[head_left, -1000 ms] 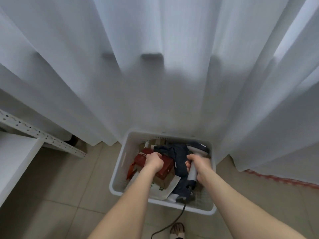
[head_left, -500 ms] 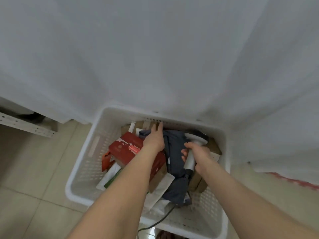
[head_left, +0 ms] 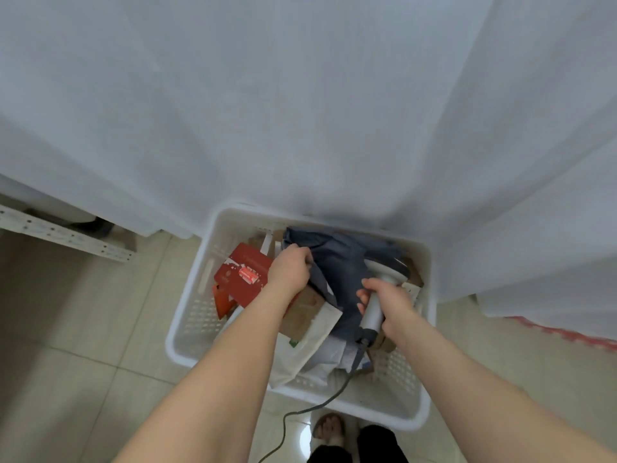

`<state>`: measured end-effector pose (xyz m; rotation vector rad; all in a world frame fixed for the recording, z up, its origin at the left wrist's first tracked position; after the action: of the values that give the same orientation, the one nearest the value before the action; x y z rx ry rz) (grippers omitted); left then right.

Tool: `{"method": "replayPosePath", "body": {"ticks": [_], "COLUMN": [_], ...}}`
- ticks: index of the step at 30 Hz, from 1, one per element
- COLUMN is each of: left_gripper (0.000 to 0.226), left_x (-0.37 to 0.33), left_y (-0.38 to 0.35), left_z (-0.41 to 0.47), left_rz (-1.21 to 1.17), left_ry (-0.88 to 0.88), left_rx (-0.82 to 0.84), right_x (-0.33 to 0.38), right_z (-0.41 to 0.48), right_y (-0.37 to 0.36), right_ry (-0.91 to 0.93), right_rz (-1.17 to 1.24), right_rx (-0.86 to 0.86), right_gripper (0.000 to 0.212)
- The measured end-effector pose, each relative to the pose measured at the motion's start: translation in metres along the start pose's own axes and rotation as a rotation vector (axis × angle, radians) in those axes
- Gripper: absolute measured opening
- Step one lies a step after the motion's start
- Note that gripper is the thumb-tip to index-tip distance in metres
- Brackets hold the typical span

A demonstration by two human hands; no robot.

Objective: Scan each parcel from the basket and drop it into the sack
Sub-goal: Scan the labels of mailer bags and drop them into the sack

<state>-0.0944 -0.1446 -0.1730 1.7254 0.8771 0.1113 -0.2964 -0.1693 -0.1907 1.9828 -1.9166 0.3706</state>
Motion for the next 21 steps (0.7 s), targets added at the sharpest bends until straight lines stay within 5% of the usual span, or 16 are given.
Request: {"method": "replayPosePath", "body": {"ticks": [9,15,21], "left_gripper": [0.019,0.017,0.017], "left_x": [-0.054,-0.079,-0.089], "left_y": [0.104,0.152,0.194], "left_z": [-0.045,-0.064,-0.07], "left_rz": [-0.217,-0.338,-0.437], "left_ry": [-0.156,-0.122,-0.017], "left_rx": [-0.113,-0.149,-0.364], "right_x": [0.015,0.035,0.05], "right_z": [-0.077,-0.115,-0.136], "right_y": [-0.008,-0.004,-0.002], "right_ry": [0.02,0.111,0.124], "right_rz": [-0.024,-0.04,-0.01], "right_rx": [0.008,-0.036,0.011], "right_gripper": [0.013,0.016,0.024]}}
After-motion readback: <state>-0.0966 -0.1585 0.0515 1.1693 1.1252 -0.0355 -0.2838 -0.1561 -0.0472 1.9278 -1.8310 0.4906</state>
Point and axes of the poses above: each hand's wrist, its own z-axis towards the middle knuckle, its own y-axis out of the back of the hand, x = y × z, the point moved 6 cm from there along z, towards the middle knuckle, and after that the axes turned 8 degrees about -x, right-handed, at the moved point
